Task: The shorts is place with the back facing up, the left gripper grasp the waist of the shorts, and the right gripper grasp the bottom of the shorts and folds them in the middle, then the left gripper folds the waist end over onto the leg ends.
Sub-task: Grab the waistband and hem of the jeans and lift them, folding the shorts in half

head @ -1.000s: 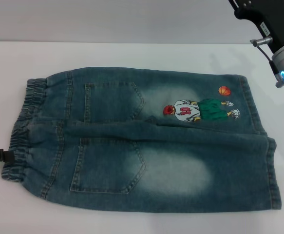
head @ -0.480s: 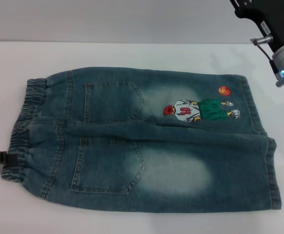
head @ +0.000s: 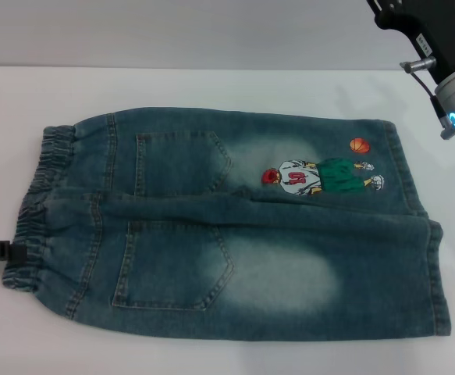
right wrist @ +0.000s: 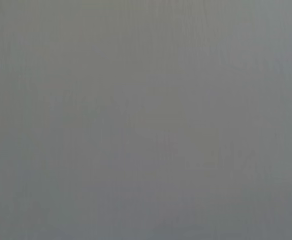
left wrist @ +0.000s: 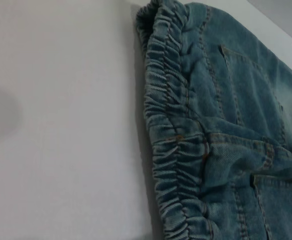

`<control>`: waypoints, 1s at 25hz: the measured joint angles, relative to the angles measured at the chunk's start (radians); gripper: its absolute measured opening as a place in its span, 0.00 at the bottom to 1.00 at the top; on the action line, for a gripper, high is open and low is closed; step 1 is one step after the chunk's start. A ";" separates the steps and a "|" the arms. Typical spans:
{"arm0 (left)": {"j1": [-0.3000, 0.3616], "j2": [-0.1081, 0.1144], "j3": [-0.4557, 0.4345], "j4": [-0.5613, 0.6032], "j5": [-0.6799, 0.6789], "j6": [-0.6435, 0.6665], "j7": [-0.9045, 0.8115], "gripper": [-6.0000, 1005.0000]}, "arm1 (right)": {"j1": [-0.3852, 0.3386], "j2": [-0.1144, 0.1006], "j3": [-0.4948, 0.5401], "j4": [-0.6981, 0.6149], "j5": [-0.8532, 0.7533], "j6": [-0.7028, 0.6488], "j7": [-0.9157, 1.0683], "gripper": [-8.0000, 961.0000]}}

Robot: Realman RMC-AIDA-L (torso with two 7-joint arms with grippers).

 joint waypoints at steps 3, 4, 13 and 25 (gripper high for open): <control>0.000 0.001 0.000 0.001 0.006 -0.001 0.000 0.84 | 0.000 0.000 -0.001 0.000 0.001 0.000 0.000 0.65; -0.001 0.000 0.000 0.001 0.009 -0.002 0.000 0.84 | 0.000 0.000 -0.001 0.000 0.001 0.000 0.000 0.65; -0.002 -0.002 -0.002 0.001 0.012 0.005 0.001 0.84 | 0.006 0.000 0.002 0.002 0.001 0.000 0.000 0.65; -0.016 -0.003 -0.004 -0.001 0.012 0.033 0.002 0.84 | 0.005 0.001 0.005 0.000 0.001 0.000 0.000 0.65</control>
